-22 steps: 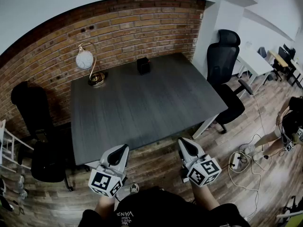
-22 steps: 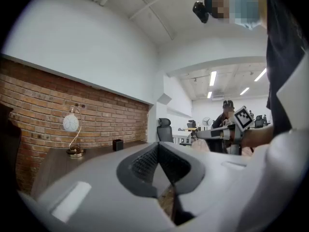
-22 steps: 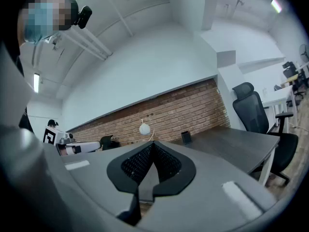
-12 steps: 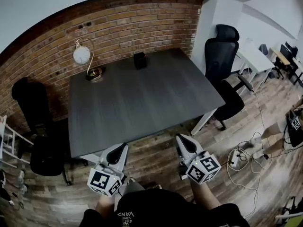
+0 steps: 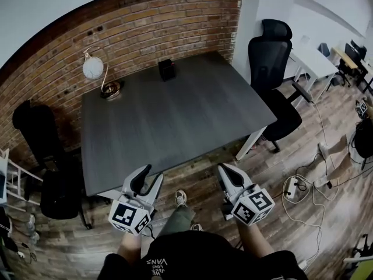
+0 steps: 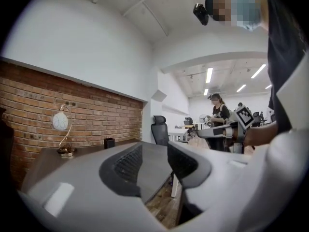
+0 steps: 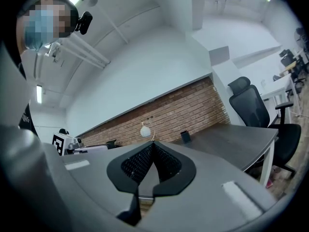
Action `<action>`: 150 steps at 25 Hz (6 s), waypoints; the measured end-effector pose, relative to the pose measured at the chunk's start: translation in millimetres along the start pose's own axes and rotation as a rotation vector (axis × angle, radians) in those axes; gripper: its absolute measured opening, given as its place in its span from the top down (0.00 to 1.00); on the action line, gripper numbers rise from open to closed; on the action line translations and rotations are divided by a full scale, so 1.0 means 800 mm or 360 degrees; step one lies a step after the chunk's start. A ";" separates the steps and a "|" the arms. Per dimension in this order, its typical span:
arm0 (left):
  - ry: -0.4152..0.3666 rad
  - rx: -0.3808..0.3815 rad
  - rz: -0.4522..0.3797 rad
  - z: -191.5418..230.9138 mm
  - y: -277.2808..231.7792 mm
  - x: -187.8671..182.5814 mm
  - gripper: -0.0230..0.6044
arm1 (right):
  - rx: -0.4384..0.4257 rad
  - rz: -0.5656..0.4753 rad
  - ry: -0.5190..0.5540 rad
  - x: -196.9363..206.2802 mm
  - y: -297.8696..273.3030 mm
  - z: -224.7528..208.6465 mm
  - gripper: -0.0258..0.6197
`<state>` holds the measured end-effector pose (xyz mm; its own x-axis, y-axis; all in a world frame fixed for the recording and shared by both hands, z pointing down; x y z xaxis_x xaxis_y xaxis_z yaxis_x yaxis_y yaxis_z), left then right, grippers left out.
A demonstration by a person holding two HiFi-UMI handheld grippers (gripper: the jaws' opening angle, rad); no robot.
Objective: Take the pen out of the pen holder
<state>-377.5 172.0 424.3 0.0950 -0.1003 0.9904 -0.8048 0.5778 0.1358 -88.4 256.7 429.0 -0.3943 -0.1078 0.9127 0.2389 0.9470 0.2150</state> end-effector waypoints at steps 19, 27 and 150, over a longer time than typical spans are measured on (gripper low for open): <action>0.0079 0.0046 0.0006 0.188 -0.198 0.048 0.69 | 0.0115 0.0085 -0.0045 0.019 -0.169 -0.102 0.96; 0.0058 0.0091 0.0053 0.255 -0.253 0.061 0.69 | 0.0179 0.0115 -0.0057 0.031 -0.233 -0.124 0.96; -0.0504 -0.0341 0.0694 0.449 -0.708 0.141 0.80 | -0.0124 0.0540 -0.0476 0.049 -0.392 -0.525 0.96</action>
<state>-121.3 -457.5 450.1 -0.4251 -0.0349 0.9045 -0.5908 0.7677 -0.2481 194.2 -171.8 543.4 -0.5184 0.3073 0.7980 0.4603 0.8868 -0.0424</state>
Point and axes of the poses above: the fingertips, and each gripper's own axes: y backward along the fingers, z to its left, x out of its underside, the point moved 9 cm from there along y, backward along the fingers, and after that the axes turned 11 degrees about -z, right-handed, at the moved point
